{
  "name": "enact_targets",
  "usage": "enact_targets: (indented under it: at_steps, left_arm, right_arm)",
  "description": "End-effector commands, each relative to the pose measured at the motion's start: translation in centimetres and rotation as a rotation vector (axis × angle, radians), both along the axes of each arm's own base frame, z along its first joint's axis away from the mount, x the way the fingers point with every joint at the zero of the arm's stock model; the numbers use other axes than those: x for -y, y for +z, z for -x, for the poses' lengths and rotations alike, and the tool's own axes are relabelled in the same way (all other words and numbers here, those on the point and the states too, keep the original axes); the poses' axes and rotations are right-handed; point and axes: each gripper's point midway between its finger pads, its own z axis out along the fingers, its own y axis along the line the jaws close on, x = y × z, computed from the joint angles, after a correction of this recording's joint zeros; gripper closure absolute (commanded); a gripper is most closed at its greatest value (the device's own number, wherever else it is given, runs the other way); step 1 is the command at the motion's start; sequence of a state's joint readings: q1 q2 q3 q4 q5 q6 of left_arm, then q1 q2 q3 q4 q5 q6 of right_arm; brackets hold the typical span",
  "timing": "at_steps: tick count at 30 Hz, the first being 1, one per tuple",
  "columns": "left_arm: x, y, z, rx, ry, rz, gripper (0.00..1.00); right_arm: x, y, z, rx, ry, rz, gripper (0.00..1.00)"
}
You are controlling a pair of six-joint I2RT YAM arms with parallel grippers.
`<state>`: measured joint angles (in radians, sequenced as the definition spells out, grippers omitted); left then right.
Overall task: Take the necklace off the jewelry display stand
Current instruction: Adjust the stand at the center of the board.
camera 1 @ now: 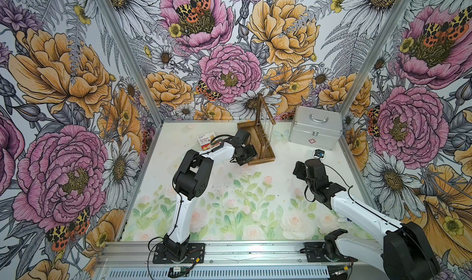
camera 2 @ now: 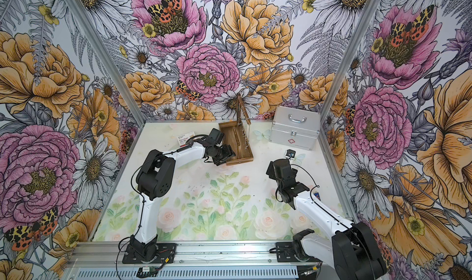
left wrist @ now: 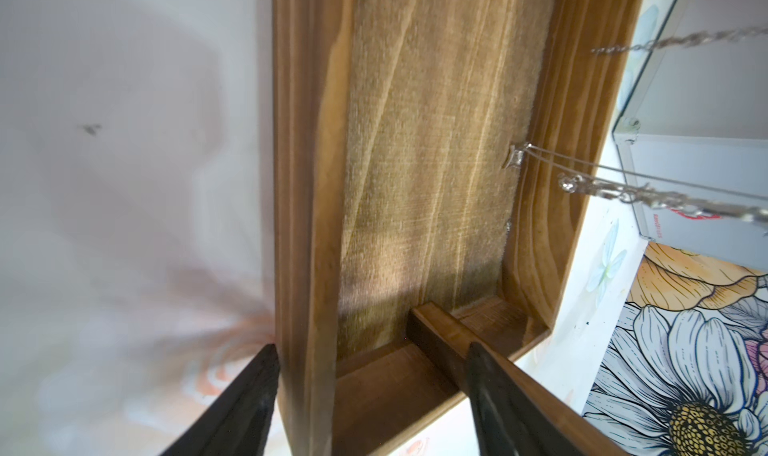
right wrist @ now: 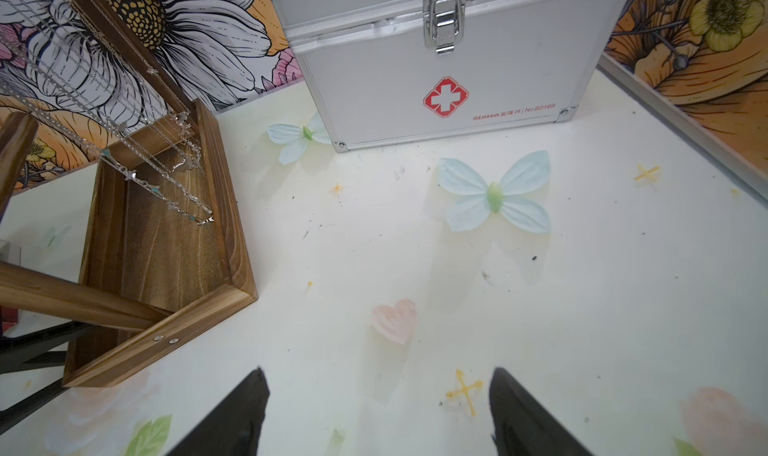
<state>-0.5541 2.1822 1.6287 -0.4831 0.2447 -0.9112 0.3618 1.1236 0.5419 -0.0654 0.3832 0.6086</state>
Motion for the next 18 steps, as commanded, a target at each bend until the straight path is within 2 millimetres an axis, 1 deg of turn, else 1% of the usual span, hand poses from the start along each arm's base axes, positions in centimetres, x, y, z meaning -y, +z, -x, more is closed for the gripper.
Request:
enact_targets:
  at_steps: [1, 8, 14, 18]
  left_arm:
    - [1.5, 0.0, -0.3, 0.003, 0.014, 0.010, 0.29]
    - [4.0, -0.2, -0.2, -0.003, 0.012, 0.034, 0.29]
    - [6.1, 0.1, -0.1, 0.003, 0.005, 0.056, 0.28]
    - [7.2, 0.1, -0.1, 0.005, -0.003, 0.067, 0.26]
  right_arm:
    - [0.2, 1.4, -0.8, 0.025, -0.026, 0.025, 0.16]
    - [0.7, 1.1, -0.8, 0.007, -0.052, 0.049, 0.16]
    - [1.1, 0.9, -0.8, -0.003, -0.070, 0.068, 0.16]
    - [1.4, 0.9, -0.8, -0.009, -0.080, 0.081, 0.16]
